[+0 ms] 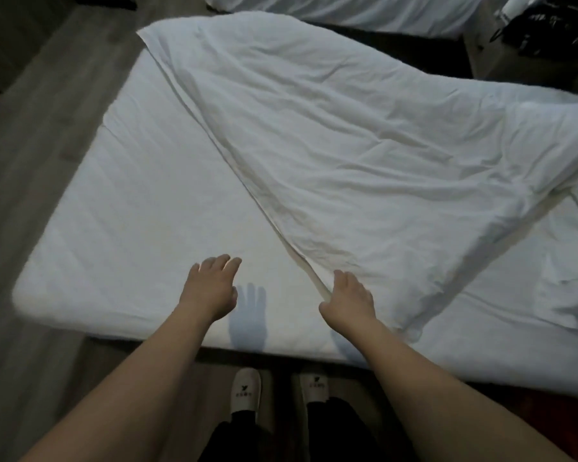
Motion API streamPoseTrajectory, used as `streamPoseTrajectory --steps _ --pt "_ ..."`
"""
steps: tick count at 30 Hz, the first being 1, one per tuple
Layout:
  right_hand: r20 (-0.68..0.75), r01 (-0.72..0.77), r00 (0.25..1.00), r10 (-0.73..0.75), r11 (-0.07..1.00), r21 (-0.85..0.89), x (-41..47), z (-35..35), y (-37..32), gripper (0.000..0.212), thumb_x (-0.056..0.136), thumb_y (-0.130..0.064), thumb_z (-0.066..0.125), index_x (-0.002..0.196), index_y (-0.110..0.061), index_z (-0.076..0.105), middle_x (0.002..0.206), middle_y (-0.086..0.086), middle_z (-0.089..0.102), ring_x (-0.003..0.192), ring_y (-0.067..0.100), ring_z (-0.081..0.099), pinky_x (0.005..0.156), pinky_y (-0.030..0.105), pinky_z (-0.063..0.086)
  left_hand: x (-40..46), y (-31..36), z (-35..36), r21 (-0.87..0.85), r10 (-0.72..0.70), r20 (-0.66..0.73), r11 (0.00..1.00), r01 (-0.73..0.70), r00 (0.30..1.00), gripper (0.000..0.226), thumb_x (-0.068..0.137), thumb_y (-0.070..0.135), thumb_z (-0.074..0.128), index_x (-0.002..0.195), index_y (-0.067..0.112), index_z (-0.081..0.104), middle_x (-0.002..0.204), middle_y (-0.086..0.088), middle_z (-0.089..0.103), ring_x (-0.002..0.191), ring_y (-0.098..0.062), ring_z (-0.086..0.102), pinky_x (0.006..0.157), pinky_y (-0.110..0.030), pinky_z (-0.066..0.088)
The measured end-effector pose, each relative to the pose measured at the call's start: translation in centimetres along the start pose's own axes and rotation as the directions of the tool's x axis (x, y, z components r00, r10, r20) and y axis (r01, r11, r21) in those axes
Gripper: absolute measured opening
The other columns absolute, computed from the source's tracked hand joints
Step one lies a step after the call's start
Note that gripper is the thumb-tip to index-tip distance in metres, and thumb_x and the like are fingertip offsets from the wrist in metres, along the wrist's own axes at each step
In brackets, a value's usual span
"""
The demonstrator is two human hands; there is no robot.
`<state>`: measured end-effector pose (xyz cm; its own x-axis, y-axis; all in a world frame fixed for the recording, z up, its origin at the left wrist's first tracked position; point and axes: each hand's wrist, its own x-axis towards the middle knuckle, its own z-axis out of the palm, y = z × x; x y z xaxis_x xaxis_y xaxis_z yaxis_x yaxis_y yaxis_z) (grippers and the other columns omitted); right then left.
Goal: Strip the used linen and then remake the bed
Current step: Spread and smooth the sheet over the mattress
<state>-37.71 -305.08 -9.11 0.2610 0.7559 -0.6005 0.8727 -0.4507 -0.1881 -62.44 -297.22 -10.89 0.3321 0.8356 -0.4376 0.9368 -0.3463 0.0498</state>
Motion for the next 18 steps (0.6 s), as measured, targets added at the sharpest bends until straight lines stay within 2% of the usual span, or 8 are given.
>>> streamPoseTrajectory --steps 4,8,10,12,14,16,18 --pt "0.027 -0.099 0.995 0.1 0.995 -0.024 0.5 0.8 3.0 0.076 0.084 -0.03 0.047 0.151 -0.015 0.013 0.155 0.009 0.018 0.136 0.03 0.027 0.112 0.043 0.023 4.2 3.3 -0.9 0.029 0.149 -0.026 0.988 -0.149 0.988 0.068 0.093 0.028 0.049 0.153 0.027 0.018 0.161 0.0 0.016 0.148 -0.026 0.013 0.118 -0.046 0.015" --pt "0.02 -0.145 0.989 0.146 0.988 -0.062 6.8 2.8 5.3 0.082 0.087 -0.041 0.048 0.153 -0.017 0.005 0.16 0.008 0.008 0.144 0.029 0.015 0.115 0.048 0.014 12.4 6.7 1.2 0.145 0.294 -0.026 0.947 -0.287 0.956 0.081 0.09 0.024 0.05 0.155 0.03 0.003 0.164 -0.001 0.002 0.15 -0.027 -0.002 0.12 -0.05 0.008" --pt "0.003 -0.184 0.983 0.186 0.976 -0.114 11.6 4.7 5.9 0.093 0.085 -0.051 0.05 0.154 -0.019 -0.003 0.161 0.008 0.0 0.146 0.032 0.008 0.115 0.053 0.008 17.9 7.6 3.8 0.255 0.378 -0.018 0.897 -0.361 0.926 0.088 0.089 0.026 0.052 0.155 0.032 -0.006 0.164 -0.003 -0.006 0.15 -0.031 -0.008 0.119 -0.055 0.003" --pt "-0.024 -0.2 0.98 0.199 0.96 -0.195 15.5 7.9 6.5 0.101 0.082 -0.055 0.053 0.154 -0.017 -0.008 0.159 0.016 -0.003 0.144 0.04 0.006 0.115 0.056 0.007 22.6 8.1 6.8 0.363 0.465 0.01 0.824 -0.436 0.885 0.088 0.09 0.029 0.049 0.153 0.035 -0.013 0.163 -0.006 -0.013 0.149 -0.036 -0.013 0.116 -0.06 -0.004" --pt "-0.138 -0.206 0.974 0.178 0.951 -0.23 18.3 10.5 7.0 0.108 0.071 -0.053 0.062 0.153 -0.011 0.006 0.153 0.026 0.012 0.138 0.046 0.018 0.115 0.057 0.012 26.1 8.3 9.5 0.395 0.509 -0.036 0.798 -0.455 0.86 0.091 0.086 0.035 0.051 0.153 0.036 -0.01 0.163 -0.009 -0.012 0.148 -0.041 -0.01 0.115 -0.062 -0.003" --pt "-0.284 -0.2 0.949 0.137 0.958 -0.205 20.4 12.7 7.8 0.106 0.056 -0.049 0.072 0.145 -0.006 0.033 0.139 0.03 0.034 0.126 0.047 0.035 0.111 0.057 0.025 28.5 8.4 10.9 0.395 0.569 -0.087 0.773 -0.496 0.818 0.096 0.075 0.041 0.059 0.155 0.032 0.007 0.163 -0.014 0.004 0.146 -0.046 0.006 0.115 -0.063 0.012" --pt "-0.393 -0.169 0.916 0.08 0.966 -0.198 21.3 13.9 8.6 0.094 0.057 -0.049 0.074 0.134 -0.005 0.044 0.127 0.027 0.043 0.115 0.045 0.044 0.104 0.054 0.033 30.0 8.0 11.0 0.429 0.648 -0.127 0.719 -0.547 0.751 0.088 0.069 0.042 0.057 0.15 0.027 0.028 0.155 -0.02 0.025 0.136 -0.049 0.028 0.107 -0.061 0.028"
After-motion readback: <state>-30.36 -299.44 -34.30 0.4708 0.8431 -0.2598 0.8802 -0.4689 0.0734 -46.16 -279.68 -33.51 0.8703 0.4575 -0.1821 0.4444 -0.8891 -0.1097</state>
